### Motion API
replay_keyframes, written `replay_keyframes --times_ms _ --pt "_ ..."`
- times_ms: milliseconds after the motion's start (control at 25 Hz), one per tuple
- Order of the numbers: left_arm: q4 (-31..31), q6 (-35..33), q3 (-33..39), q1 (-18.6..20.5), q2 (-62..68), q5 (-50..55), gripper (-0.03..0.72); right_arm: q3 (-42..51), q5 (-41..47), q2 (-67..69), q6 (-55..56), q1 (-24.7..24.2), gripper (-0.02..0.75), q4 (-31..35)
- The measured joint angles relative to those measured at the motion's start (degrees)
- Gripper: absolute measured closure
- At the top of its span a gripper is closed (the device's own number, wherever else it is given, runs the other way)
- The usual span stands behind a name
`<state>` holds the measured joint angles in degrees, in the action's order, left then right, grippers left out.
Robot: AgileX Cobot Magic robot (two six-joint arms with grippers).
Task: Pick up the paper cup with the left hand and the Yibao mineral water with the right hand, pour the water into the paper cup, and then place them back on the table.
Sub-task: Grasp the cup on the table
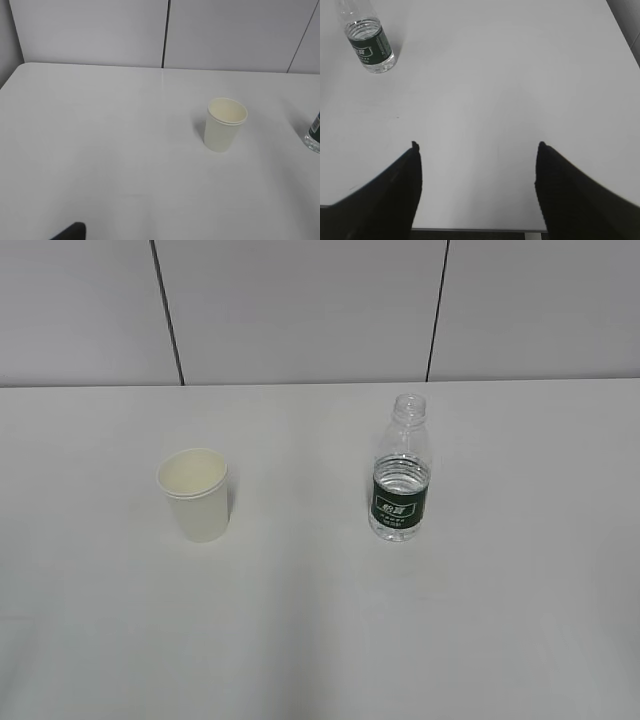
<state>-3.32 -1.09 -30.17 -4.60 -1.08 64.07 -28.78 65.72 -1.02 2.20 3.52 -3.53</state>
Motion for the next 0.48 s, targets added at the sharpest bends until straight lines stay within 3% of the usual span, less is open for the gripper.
replay_keyframes --times_ms 480 --pt "0.00 0.00 0.00 0.00 0.00 0.00 0.124 0.00 0.00 0.00 0.00 0.00 0.188 0.00"
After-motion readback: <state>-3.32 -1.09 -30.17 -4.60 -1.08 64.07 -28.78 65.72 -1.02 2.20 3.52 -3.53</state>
